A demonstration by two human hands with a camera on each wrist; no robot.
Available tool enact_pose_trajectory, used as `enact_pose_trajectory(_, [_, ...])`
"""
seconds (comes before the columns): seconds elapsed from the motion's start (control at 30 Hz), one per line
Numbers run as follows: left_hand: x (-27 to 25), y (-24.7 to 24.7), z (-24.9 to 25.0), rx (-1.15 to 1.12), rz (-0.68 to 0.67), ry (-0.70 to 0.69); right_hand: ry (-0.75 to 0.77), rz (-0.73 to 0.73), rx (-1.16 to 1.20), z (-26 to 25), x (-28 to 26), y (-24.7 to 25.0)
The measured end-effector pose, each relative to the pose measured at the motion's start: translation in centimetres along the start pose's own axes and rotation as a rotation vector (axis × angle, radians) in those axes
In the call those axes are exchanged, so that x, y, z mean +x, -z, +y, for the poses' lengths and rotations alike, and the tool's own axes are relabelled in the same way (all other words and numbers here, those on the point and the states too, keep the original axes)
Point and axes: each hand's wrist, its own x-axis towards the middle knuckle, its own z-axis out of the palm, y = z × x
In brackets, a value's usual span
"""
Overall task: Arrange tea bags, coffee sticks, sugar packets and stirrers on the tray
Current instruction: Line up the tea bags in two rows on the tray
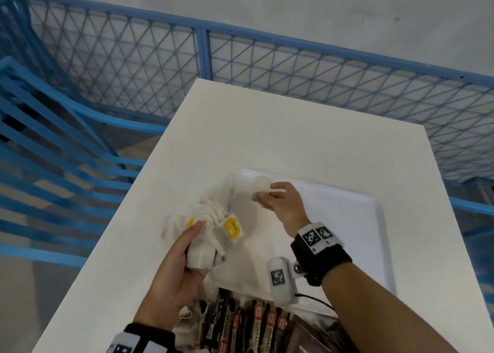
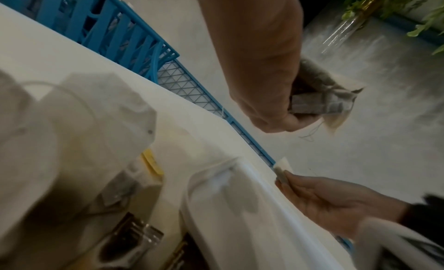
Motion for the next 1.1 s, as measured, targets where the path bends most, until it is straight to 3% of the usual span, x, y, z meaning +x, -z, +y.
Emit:
enact_pose_trajectory(0.3, [1.3,0.2,0.9,-0.064,0.000,0.005,0.065,0.158,-0.189,0.3,5.7,-2.9])
enact_pose_trajectory(0.7, [1.8,-0.1,1.2,-0.076,0.018,0.011,0.117,0.192,-0.306,0.7,8.2,-4.2])
enact_pose_trajectory(0.87, [2.2,-0.1,1.0,-0.062,0.008,0.002,0.150,0.179,-0.322,0.4,6.9,-3.8])
enact_pose_trajectory(0.97, [2.6,-0.1,1.0,-0.048,0.001,-0.014,0.133,0.052,-0.353,-0.3,4.2,-3.2])
enact_pose_trajectory(1.1, [3.1,0.0,1.0,-0.032,0.012,-0.028,-0.058,-0.251,-0.251,-0.9,-0.8,-2.2])
